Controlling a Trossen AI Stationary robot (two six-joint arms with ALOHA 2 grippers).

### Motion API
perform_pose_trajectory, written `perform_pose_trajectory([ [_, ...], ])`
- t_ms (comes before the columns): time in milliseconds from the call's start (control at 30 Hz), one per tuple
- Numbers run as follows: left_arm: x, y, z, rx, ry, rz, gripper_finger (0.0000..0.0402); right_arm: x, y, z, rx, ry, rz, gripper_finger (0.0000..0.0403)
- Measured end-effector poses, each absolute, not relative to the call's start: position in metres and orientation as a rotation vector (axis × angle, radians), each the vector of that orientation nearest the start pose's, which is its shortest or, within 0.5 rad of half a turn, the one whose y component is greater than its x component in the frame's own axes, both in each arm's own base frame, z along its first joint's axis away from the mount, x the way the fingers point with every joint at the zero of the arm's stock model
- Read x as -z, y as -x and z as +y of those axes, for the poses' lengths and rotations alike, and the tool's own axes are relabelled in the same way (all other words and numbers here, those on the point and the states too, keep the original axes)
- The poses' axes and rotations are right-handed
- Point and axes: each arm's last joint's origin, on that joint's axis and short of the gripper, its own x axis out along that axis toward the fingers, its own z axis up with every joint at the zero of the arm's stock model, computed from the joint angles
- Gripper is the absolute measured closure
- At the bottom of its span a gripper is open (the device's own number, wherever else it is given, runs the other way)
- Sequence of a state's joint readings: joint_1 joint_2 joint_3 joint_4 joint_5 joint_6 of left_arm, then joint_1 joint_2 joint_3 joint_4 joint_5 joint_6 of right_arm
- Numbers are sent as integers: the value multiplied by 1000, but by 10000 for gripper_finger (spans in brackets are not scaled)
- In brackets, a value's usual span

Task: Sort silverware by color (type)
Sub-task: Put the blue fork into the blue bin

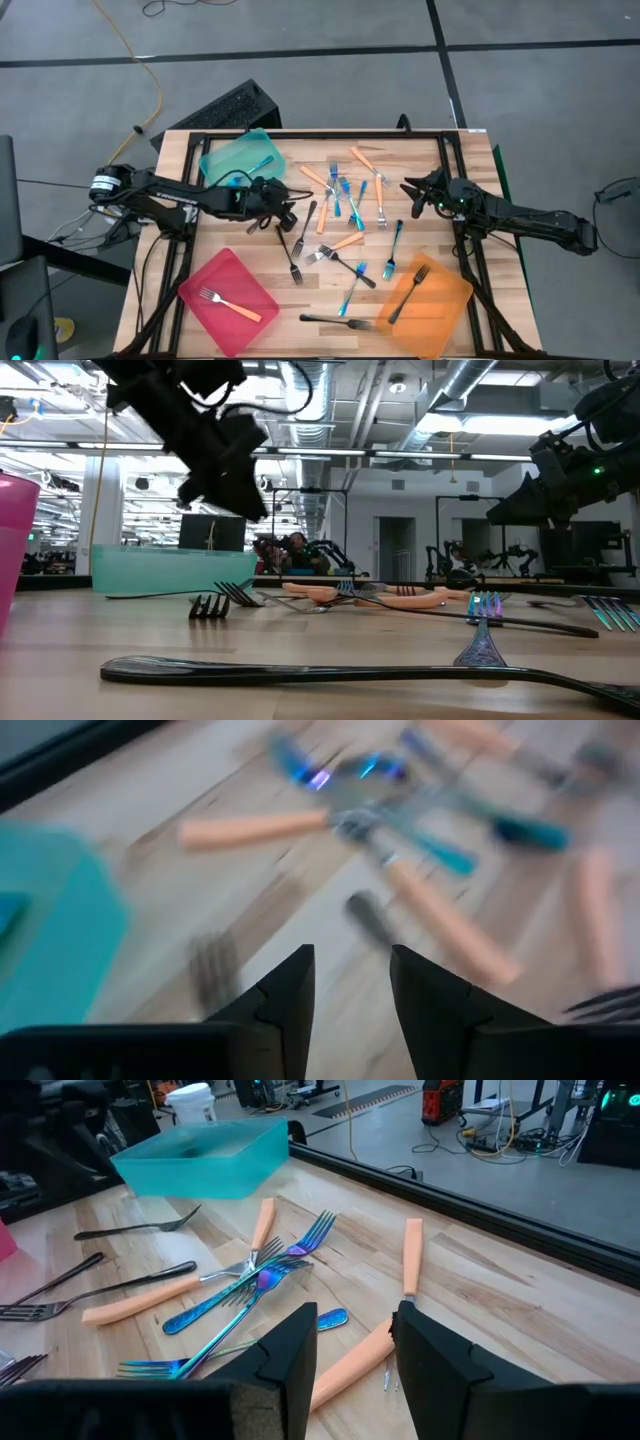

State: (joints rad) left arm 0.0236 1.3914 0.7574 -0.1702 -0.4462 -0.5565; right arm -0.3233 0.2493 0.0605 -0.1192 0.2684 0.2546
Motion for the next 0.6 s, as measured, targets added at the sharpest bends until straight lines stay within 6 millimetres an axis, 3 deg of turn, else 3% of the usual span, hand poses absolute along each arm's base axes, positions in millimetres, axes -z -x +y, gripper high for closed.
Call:
perform_pose_trajectory([
  [333,-213,-281,28,-691,335,444,286,-153,-99,-41,627,-282,227,248],
  [600,-228,-289,44,-597,310,305,286,-153,-99,-41,631,-276,228,248],
])
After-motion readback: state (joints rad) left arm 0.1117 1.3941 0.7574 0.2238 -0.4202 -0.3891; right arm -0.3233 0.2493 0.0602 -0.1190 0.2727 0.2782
